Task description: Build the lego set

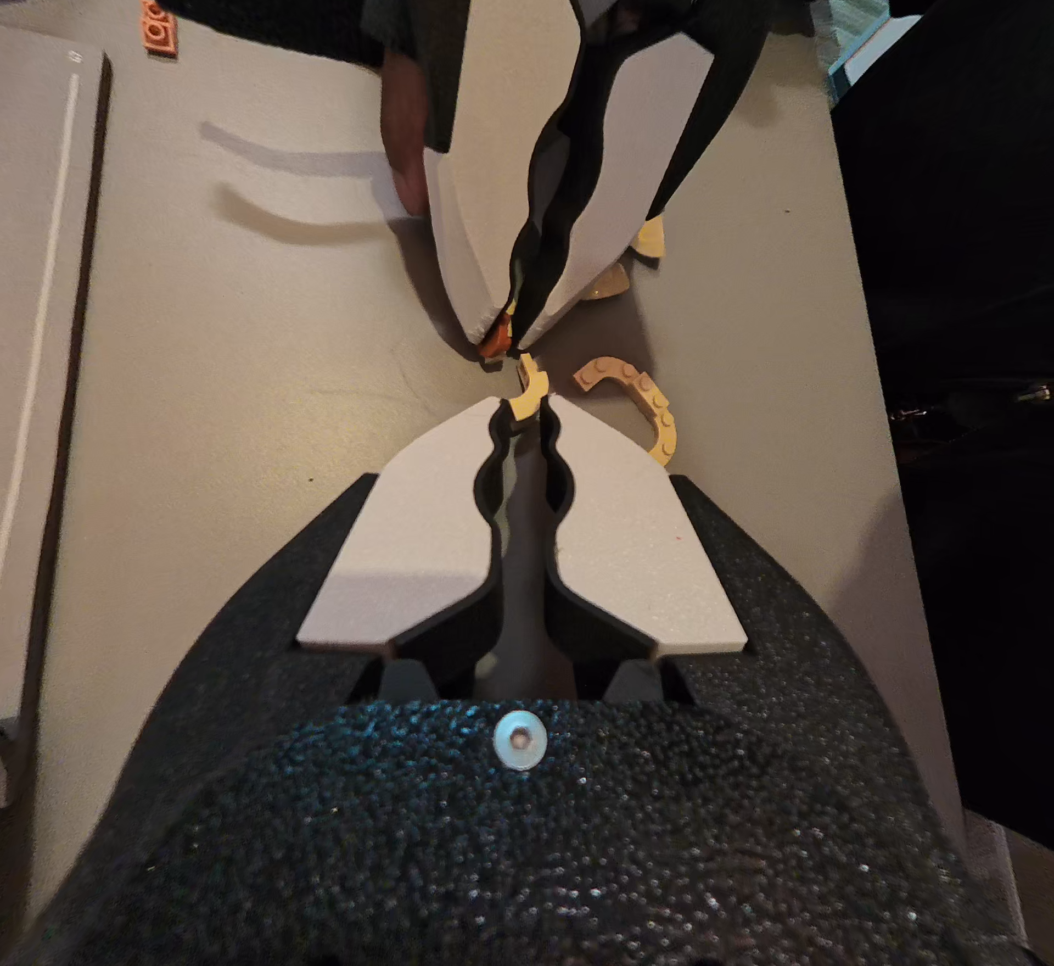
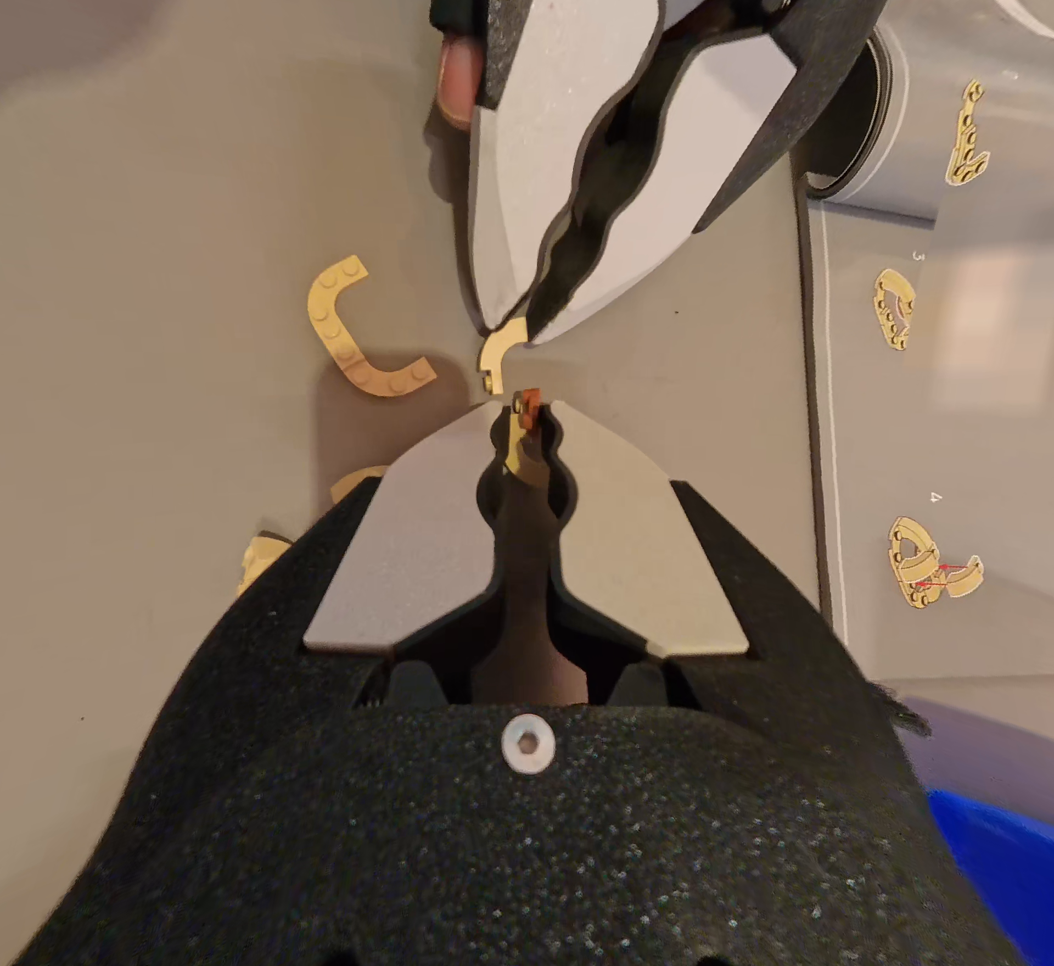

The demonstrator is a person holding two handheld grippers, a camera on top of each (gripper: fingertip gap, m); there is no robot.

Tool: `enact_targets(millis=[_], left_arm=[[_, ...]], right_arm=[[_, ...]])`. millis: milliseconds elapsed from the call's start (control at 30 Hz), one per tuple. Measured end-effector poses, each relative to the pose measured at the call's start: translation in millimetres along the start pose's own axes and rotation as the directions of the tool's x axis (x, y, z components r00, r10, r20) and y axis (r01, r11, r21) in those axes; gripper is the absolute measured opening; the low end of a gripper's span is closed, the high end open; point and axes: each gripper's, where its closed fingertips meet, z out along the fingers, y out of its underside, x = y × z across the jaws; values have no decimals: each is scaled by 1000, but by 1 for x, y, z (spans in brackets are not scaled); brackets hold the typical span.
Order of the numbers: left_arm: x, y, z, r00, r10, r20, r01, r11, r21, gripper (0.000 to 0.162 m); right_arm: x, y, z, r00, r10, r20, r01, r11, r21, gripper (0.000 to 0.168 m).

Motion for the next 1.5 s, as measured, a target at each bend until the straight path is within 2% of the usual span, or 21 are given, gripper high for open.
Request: enact_targets(millis=[333,567,633,733,1000,1500], left_arm=[[-4,-4,-8,995,81,58,-82,997,13,23],[4,-2,7,954,281,107,-275,959,-73,28],[0,2,11,943,307,128,-294,949,-111,23],[-3,1,11,947,291,134,-280,955,-99,7],[13,-12,2,929,360,80,-361,932,0,7],[9,-11,3,929,352,119,-347,936,-57,7]], right_arm=[[1,2,-4,999,22,41,-22,1000,15,15],[-1,5,-1,993,48,111,-46,999,-17,16],[-3,6,-2,990,56,131,-54,998,-20,12],[-2,5,-2,991,41,130,-39,999,-15,11],[-5,-15,-13,988,24,154,-44,991,128,11],[-5,-15,-10,997,-2,76,-5,996,92,12]])
